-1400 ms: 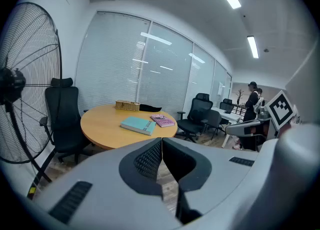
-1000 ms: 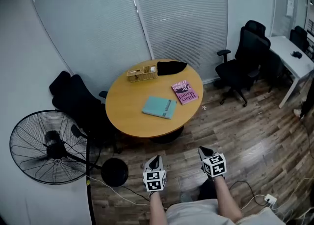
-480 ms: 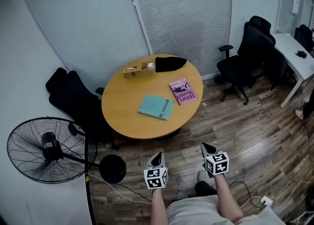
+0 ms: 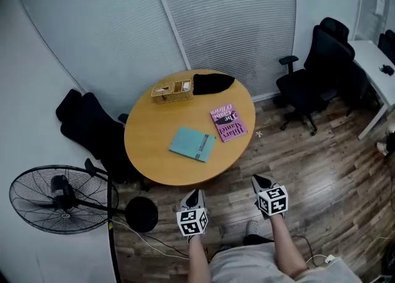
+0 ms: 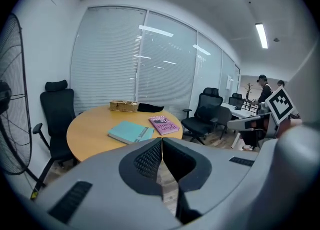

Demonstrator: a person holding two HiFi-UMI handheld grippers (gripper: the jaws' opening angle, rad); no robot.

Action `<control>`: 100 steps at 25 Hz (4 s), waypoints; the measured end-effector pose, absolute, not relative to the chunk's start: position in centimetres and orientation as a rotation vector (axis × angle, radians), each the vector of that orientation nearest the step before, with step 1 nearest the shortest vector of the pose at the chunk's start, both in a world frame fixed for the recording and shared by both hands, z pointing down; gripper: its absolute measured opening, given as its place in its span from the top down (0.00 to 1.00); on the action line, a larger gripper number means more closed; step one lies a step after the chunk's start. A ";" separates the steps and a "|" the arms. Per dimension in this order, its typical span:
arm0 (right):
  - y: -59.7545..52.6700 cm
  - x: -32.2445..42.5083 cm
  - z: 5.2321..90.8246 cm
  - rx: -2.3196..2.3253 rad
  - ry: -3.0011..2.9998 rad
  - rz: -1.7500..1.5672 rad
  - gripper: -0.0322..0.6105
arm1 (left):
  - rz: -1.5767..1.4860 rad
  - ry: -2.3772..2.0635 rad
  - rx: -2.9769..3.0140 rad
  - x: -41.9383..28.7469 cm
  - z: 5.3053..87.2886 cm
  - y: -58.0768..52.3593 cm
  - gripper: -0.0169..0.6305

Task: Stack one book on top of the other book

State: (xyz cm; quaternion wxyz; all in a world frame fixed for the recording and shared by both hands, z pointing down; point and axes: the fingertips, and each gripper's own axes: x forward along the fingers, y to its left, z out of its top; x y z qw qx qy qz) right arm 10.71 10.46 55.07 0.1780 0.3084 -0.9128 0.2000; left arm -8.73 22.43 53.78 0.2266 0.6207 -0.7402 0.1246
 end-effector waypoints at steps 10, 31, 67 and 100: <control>4.3 10.8 56.6 0.803 -2.586 0.597 0.92 | 0.368 -2.060 1.651 -7.8 54.7 17.1 0.93; -4.3 8.0 60.0 0.896 -2.494 0.649 0.92 | 0.374 -1.949 1.719 -10.9 57.1 5.0 0.93; -13.5 -1.7 70.1 1.465 -2.091 1.361 0.78 | 0.944 -1.109 2.324 -21.2 67.4 -26.0 0.93; -13.2 -4.9 76.5 1.447 -1.920 1.585 0.66 | 0.983 -0.672 2.256 -18.0 75.8 -28.8 0.53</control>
